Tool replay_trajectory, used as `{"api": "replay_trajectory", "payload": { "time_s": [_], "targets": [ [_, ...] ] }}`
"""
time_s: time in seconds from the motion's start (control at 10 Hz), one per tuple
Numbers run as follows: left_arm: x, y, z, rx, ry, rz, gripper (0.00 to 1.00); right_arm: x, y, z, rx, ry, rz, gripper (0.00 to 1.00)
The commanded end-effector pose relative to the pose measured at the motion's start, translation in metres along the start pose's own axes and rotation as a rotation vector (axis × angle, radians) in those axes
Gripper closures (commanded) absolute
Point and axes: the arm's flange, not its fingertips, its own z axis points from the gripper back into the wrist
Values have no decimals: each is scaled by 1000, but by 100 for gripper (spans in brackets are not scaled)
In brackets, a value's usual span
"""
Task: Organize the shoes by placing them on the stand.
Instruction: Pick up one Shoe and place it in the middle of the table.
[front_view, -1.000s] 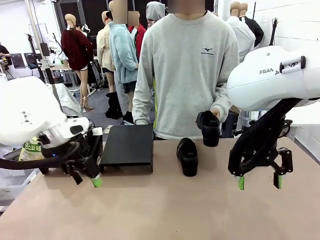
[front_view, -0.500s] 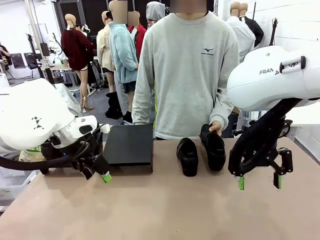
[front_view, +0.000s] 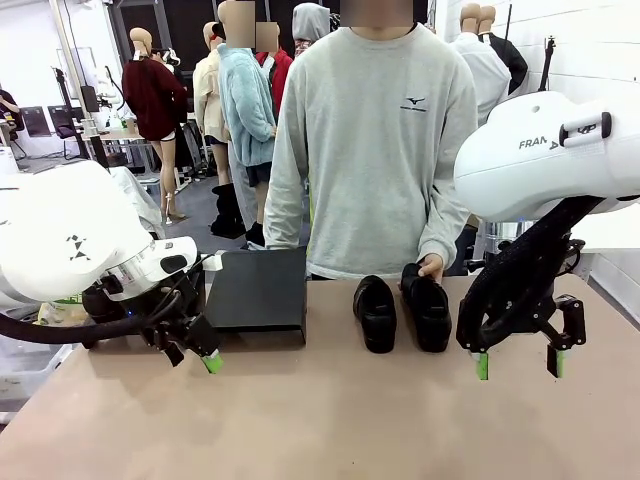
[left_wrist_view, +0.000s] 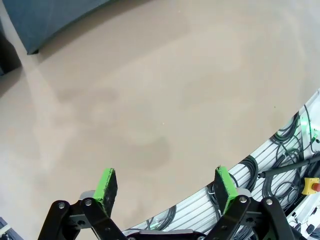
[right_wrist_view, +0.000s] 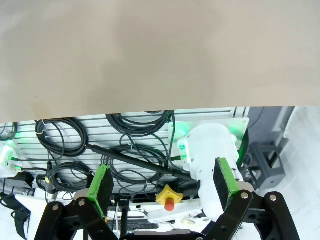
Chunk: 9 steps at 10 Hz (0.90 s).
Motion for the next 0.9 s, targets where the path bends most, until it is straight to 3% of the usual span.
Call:
{"api": "replay_trajectory", "payload": {
  "time_s": [0.0, 0.6, 0.8],
  "targets": [
    [-1, 2, 0, 1, 3, -2, 0, -2, 3, 0, 12, 6, -19, 0],
    [-1, 2, 0, 1, 3, -2, 0, 2, 2, 1, -4, -21, 6, 0],
    [-1, 2, 0, 1, 3, -2, 0, 6, 2, 2, 1, -85, 36, 0]
  ]
}}
